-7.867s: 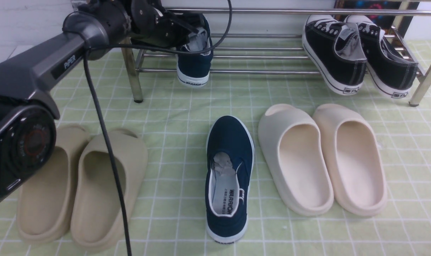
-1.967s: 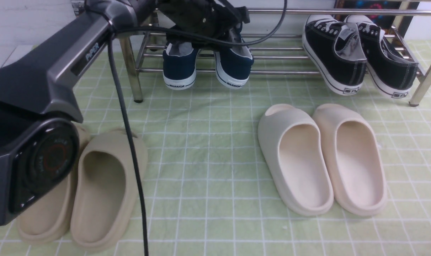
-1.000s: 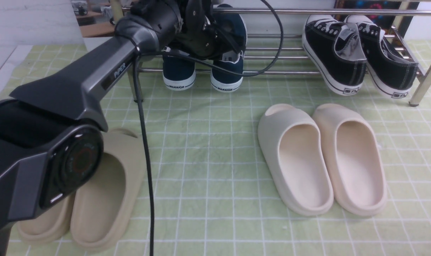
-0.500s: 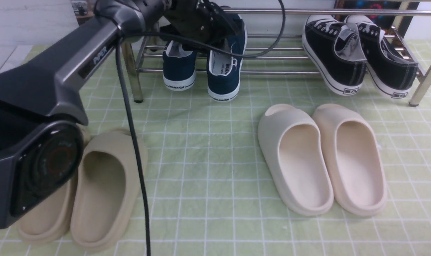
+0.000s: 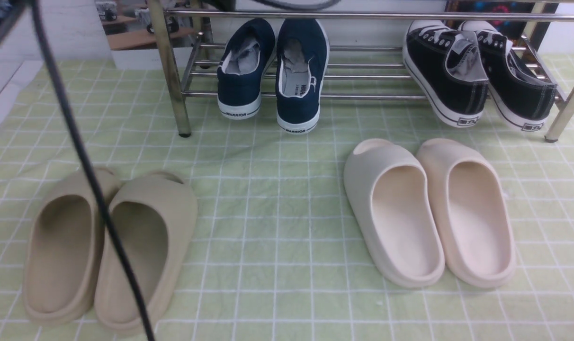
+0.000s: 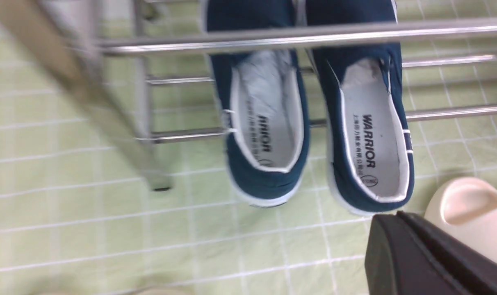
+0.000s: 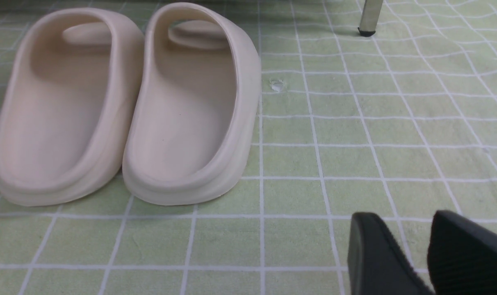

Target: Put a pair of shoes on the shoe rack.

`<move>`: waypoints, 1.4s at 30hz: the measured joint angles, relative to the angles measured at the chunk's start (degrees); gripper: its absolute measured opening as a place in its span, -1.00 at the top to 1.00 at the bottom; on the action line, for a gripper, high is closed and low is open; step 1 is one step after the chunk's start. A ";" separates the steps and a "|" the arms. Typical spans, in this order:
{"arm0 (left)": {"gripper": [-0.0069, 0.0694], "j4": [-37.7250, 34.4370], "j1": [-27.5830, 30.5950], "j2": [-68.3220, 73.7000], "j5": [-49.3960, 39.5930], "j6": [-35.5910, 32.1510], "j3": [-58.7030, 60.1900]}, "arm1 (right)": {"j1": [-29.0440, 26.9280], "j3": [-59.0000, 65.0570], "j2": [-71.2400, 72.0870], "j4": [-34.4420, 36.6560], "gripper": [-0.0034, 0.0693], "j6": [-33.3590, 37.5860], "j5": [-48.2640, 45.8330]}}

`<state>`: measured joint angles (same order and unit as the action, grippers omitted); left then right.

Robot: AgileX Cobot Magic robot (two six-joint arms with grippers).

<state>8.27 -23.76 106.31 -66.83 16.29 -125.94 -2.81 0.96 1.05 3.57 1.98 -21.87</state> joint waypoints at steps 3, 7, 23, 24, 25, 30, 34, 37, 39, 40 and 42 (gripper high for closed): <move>0.85 0.65 0.38 -8.40 0.91 0.00 6.80 | 0.00 0.00 0.00 0.00 0.25 0.00 0.00; 0.85 -0.40 1.86 -26.09 8.29 0.48 23.68 | 0.00 0.00 0.00 0.00 0.25 0.00 0.00; 0.85 -11.45 2.46 -67.77 45.55 9.12 95.36 | 0.00 0.00 0.00 0.00 0.25 0.00 0.00; 0.85 -12.47 2.46 -67.96 46.02 9.19 96.19 | 0.00 0.00 0.00 0.00 0.25 0.00 0.00; 0.85 -13.04 2.46 -68.09 46.22 9.19 96.34 | 0.00 0.00 0.00 0.00 0.25 0.00 0.00; 0.85 -19.62 2.46 -68.22 47.63 9.36 97.36 | 0.00 0.00 0.00 0.00 0.25 0.00 0.00; 0.85 -22.78 2.46 -68.40 50.03 9.36 97.36 | 0.00 0.00 0.00 0.00 0.25 0.00 0.00; 0.85 -22.95 2.46 -68.50 54.23 8.21 97.37 | 0.00 0.00 0.00 0.00 0.25 0.00 0.00; 0.85 -22.11 2.46 -68.85 55.66 5.86 97.37 | 0.00 0.00 0.00 0.00 0.25 0.00 0.00; 0.85 -21.19 2.46 -69.32 56.22 4.05 97.37 | 0.00 0.00 0.00 0.00 0.25 0.00 0.00; 0.85 -19.07 2.46 -71.59 56.35 -0.09 97.42 | 0.00 0.00 0.00 0.00 0.25 0.00 0.00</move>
<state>-10.80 -21.30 34.72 -10.48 16.20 -28.52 -2.81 0.96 1.05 3.57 1.98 -21.87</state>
